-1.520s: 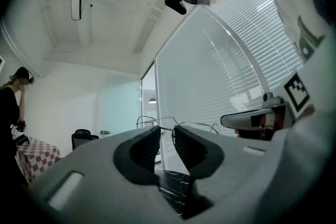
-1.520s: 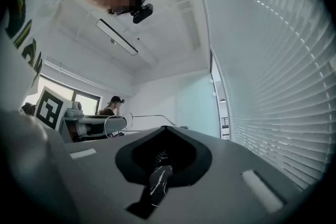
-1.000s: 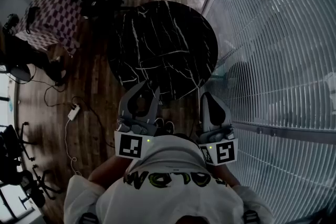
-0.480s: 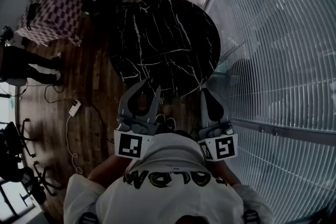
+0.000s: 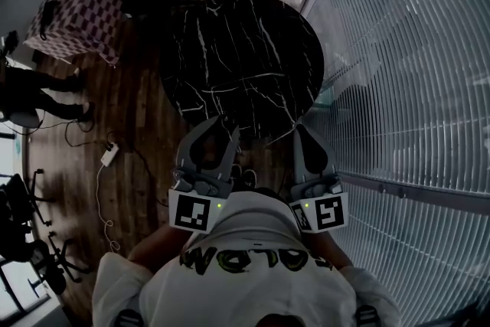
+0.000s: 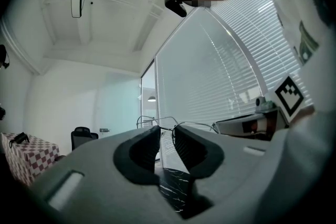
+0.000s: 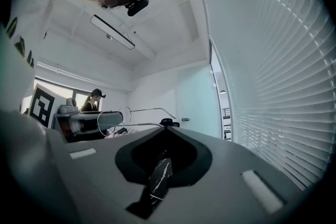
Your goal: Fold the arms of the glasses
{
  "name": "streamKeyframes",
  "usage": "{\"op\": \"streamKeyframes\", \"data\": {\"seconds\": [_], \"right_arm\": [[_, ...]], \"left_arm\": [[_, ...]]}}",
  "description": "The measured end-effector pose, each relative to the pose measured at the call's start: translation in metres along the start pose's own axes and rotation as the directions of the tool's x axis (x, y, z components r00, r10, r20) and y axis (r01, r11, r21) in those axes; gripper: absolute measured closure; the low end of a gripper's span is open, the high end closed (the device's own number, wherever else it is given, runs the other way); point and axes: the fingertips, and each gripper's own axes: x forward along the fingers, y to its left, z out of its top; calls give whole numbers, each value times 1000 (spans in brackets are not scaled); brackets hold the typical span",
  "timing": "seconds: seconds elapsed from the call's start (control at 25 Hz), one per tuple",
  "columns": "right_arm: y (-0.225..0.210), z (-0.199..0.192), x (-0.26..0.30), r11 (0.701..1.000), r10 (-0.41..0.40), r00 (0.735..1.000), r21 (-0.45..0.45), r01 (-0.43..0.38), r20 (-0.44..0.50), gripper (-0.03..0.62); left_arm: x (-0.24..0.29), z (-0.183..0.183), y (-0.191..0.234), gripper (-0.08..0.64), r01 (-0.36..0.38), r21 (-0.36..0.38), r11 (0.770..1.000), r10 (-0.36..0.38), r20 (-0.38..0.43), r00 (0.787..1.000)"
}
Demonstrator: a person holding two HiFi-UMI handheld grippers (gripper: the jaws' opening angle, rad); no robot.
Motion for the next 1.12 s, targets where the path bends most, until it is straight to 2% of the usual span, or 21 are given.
{"op": "streamKeyframes", "data": {"seconds": [0.76,0.96,1.12], "right_arm": [[6,5,14,999,41,999,-31,-40,24,589],[13,6,20,998,58,998,-8,-58,13,589],[17,6,22,996,78,997,-33,-78,13,589]], "left_arm": [[5,-13,-21,471,102,-3,995,-102,-45,994],[7,-12,-23,471,130,-3,992,-130,-43,991],[5,-15,-27,471,158,5,987,-157,-62,986]]}}
